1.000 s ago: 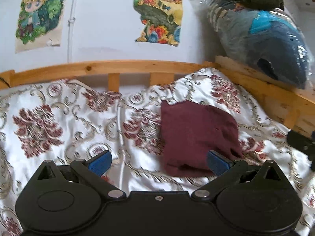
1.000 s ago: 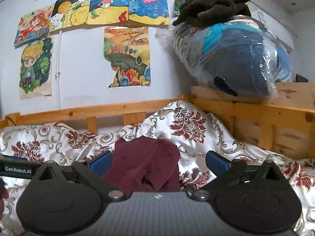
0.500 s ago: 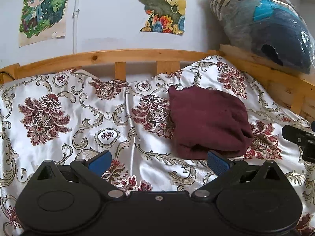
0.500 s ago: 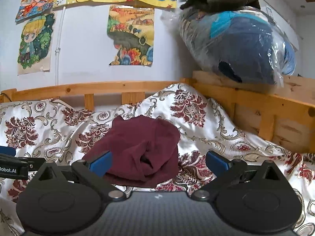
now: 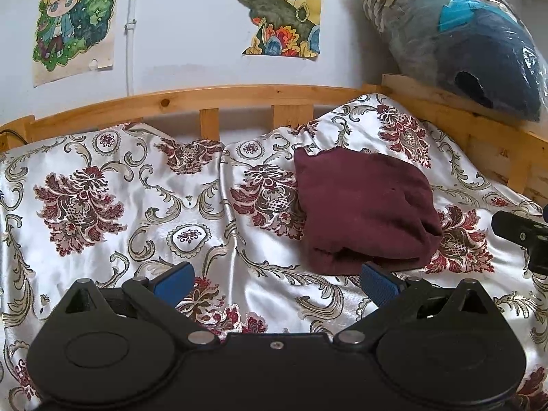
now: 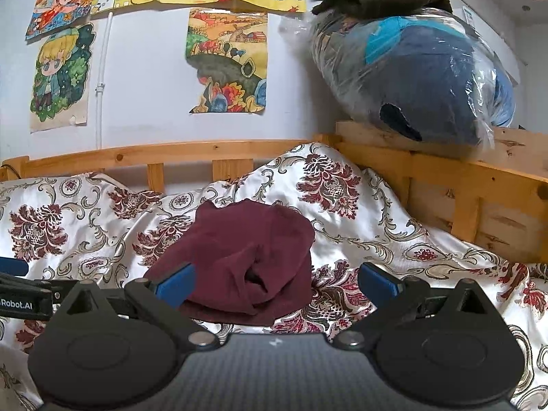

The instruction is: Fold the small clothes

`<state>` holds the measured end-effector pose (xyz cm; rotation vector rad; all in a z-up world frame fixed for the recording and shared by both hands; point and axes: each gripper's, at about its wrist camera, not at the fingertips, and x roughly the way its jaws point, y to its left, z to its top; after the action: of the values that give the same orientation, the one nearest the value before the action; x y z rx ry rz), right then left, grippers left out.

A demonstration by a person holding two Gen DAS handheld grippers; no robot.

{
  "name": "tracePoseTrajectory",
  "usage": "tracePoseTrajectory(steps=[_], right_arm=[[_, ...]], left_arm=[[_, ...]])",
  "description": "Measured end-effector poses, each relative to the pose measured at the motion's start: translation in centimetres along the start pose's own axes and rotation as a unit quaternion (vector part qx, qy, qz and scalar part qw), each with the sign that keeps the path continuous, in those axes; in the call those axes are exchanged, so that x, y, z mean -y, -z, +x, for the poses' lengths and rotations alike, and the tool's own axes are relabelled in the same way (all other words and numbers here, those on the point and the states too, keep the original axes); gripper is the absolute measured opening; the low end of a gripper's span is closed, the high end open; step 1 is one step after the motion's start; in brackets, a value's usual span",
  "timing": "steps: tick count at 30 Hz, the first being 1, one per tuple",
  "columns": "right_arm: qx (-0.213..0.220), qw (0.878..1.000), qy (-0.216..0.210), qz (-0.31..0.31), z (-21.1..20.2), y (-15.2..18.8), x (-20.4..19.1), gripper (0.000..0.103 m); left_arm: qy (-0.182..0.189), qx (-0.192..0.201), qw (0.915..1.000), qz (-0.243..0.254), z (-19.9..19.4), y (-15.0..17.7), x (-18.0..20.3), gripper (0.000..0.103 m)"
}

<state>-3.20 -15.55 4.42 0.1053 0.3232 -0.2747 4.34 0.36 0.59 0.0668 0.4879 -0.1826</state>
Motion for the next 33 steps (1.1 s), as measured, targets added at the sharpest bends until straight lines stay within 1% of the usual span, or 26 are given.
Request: tracePoseTrajectory(steps=[20,33], right_arm=[[-0.006,1.000,0.001,0.003,0.09,0.27,0.00,0.103],[-0.005,1.000,0.001,0.009,0.09,0.15,0.23,0.103]], left_arm=[[-0.005,-0.005,1.0000,-0.007,0.15,0.09,-0.35,0.102],[-0.008,-0.006,0.9999,0.002,0.08,0.09,-0.29,0.102]])
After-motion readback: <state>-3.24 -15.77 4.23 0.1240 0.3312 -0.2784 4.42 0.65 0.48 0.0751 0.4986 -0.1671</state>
